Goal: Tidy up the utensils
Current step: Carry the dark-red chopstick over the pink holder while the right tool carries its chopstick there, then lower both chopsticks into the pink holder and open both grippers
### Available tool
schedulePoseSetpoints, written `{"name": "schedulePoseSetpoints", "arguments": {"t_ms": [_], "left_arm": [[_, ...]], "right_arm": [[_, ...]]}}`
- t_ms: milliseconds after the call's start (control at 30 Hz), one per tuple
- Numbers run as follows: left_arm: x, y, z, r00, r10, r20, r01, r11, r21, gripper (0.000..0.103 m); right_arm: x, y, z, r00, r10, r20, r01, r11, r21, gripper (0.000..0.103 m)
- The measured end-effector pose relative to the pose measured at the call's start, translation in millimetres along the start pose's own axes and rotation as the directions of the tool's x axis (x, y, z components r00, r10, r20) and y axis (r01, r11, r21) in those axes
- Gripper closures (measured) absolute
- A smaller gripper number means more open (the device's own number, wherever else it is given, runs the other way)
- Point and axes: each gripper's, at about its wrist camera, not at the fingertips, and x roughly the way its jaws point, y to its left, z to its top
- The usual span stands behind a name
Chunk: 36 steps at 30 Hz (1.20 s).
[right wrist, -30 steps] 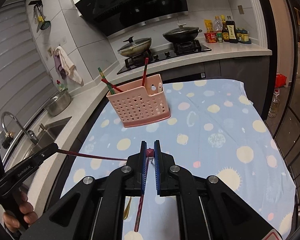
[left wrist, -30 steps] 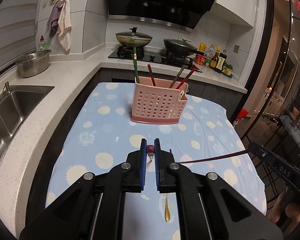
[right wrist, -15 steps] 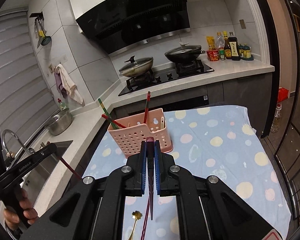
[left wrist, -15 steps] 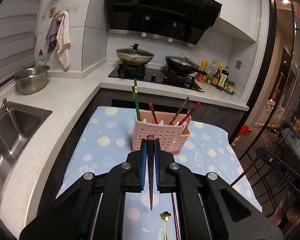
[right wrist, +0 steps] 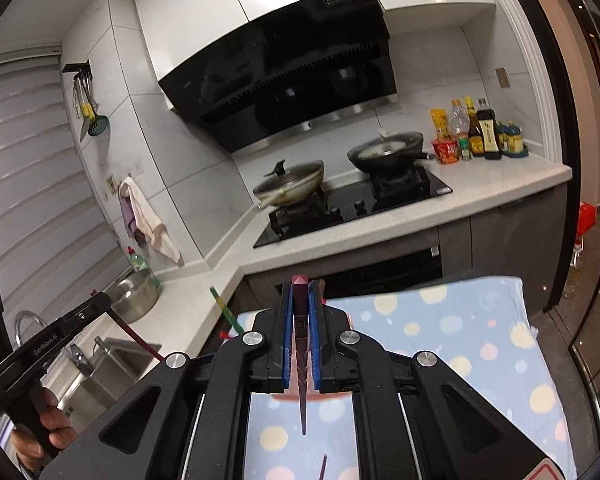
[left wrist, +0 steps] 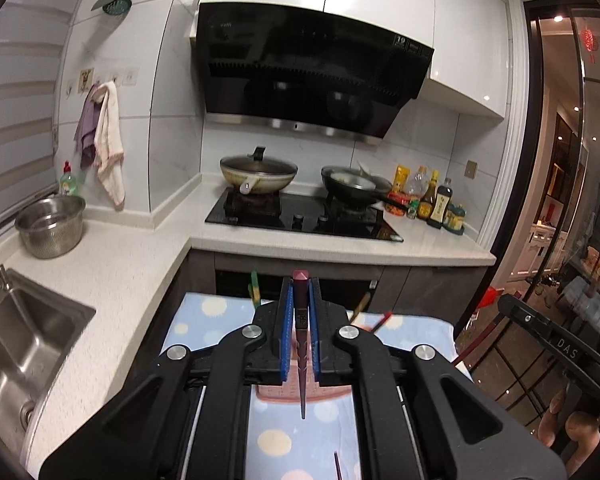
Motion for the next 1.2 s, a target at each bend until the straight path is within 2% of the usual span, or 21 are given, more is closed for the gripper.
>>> {"name": "schedulePoseSetpoints", "arguments": {"t_ms": [200, 333, 500, 667, 833, 1200], "left_arm": [[17.8, -7.8, 40.6, 0.998, 0.001, 0.063, -0.002, 1.0, 0.016, 0.096], [39.5, -10.9, 54.4, 0.998, 0.012, 0.07, -0.014, 0.999, 0.031, 0.096], [69.2, -10.0, 55.0, 0.998, 0.034, 0.046, -0.036, 0.998, 0.05, 0.096], [89.8, -3.6, 48.7, 0.999, 0.046, 0.023, -0.047, 0.998, 0.048, 0.096], [94.8, 0.3, 52.5, 0.998, 0.05, 0.029, -0.052, 0.997, 0.049, 0.096], [83.4, -1.4, 90.2, 0.993, 0.044, 0.109, -0.051, 0.997, 0.064, 0.096]], "right_arm": [[26.4, 9.8, 32.9, 0.999, 0.004, 0.047, -0.004, 1.0, -0.002, 0.096], [47.8, 16.2, 46.6, 0.998, 0.0, 0.057, 0.001, 1.0, -0.012, 0.096], [76.3, 20.9, 50.8, 0.999, -0.01, 0.043, 0.011, 1.0, -0.022, 0.096], [105.8, 19.3, 39.6, 1.0, -0.023, -0.006, 0.023, 0.999, -0.032, 0.096], [123.0, 17.0, 30.5, 0.999, -0.031, -0.036, 0.03, 0.999, -0.034, 0.096], [131.2, 25.9, 37.1, 1.0, -0.027, -0.014, 0.026, 0.998, -0.048, 0.096]]}}
